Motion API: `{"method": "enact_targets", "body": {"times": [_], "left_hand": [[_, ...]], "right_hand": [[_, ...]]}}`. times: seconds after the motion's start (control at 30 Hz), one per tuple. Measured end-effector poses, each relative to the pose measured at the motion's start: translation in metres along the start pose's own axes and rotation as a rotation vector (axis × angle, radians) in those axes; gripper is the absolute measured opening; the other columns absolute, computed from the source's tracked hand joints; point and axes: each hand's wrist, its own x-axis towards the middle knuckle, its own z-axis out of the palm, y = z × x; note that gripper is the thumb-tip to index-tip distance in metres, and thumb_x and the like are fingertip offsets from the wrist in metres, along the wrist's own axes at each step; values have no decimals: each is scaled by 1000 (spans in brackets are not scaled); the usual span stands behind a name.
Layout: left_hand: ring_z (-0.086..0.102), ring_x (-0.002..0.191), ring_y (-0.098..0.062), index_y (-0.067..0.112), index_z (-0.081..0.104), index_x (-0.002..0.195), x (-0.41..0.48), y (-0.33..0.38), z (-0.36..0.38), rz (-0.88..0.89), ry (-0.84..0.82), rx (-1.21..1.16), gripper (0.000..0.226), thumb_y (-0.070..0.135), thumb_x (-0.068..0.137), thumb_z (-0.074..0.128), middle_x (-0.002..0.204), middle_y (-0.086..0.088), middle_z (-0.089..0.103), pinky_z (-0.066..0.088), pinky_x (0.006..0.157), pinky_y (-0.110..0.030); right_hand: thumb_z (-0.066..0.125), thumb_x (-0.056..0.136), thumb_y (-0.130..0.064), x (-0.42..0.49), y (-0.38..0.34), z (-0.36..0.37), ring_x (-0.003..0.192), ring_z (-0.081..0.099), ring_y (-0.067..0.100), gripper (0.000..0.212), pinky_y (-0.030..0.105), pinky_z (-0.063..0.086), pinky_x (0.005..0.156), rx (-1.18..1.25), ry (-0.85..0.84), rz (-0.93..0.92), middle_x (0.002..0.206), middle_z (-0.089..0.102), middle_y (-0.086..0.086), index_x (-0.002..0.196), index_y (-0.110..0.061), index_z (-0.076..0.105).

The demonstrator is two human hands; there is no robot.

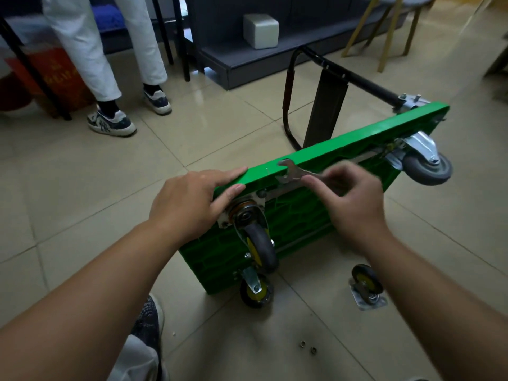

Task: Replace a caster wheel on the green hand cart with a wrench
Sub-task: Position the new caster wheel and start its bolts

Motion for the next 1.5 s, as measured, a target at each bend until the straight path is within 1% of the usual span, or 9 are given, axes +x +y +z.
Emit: {"method": "enact_targets", "body": {"times": [0.13, 0.3, 0.63, 0.77, 0.9, 1.03, 1.17, 1.37, 1.5], "left_hand": [[68, 104, -23, 64, 45, 140, 1, 0, 0, 2, 19, -11, 44, 65, 96, 38, 133, 16, 67, 48, 74, -35], [68, 98, -24, 61, 47, 139, 0, 1, 0, 16, 40, -32, 46, 67, 94, 37, 131, 13, 69, 43, 66, -32], [69, 100, -21, 58, 50, 140, 1, -2, 1, 32, 62, -18, 42, 61, 99, 44, 130, 14, 69, 37, 65, -29], [69, 99, -20, 57, 50, 140, 1, -2, 1, 27, 59, -22, 41, 59, 99, 45, 129, 14, 70, 37, 66, -29], [69, 99, -20, 56, 50, 141, 1, -2, 0, 30, 54, -23, 42, 59, 100, 44, 130, 14, 69, 37, 65, -29], [68, 94, -20, 56, 49, 142, 0, -1, 0, 23, 46, -29, 44, 60, 99, 42, 130, 13, 69, 36, 64, -29], [66, 87, -15, 56, 50, 141, 0, -1, 1, 21, 50, -32, 41, 58, 100, 46, 129, 14, 69, 35, 60, -27], [49, 78, -2, 55, 51, 141, 1, -2, 2, 14, 45, -39, 40, 57, 101, 47, 128, 14, 70, 31, 56, -18], [50, 75, -6, 56, 50, 141, 2, -1, -1, 8, 25, -37, 41, 58, 100, 45, 126, 16, 71, 32, 56, -23]], "right_hand": [[76, 73, -47, -39, 29, 56, 58, 52, 8, 51, 23, 44, 54, 433, 148, 406, 66, 59, 7, 81, 1, 63], [78, 71, -45, -62, 39, 103, 56, 49, 5, 43, 17, 41, 52, 583, 160, 508, 63, 56, 1, 76, -5, 63], [72, 73, -45, -53, 49, 136, 57, 56, -1, 41, 13, 43, 55, 628, 159, 475, 67, 62, 3, 77, -6, 61], [73, 76, -42, -46, 56, 142, 64, 61, 6, 34, 20, 47, 61, 622, 128, 486, 72, 65, 4, 76, -10, 61], [75, 70, -54, -44, 63, 140, 72, 64, 13, 43, 29, 51, 67, 597, 128, 474, 77, 68, 5, 78, -13, 64], [74, 77, -43, -51, 56, 139, 61, 58, -3, 37, 14, 45, 58, 554, 174, 423, 69, 62, -3, 77, -8, 60], [70, 76, -49, -56, 56, 144, 56, 54, 4, 44, 18, 43, 53, 599, 137, 468, 65, 60, 4, 74, -7, 57], [78, 72, -40, -32, 63, 120, 54, 54, -5, 36, 13, 43, 53, 488, 58, 387, 66, 61, -3, 76, -9, 60], [77, 63, -64, -9, 65, 80, 65, 61, 0, 47, 22, 51, 58, 138, -2, 239, 70, 65, -8, 74, -22, 60]]}}
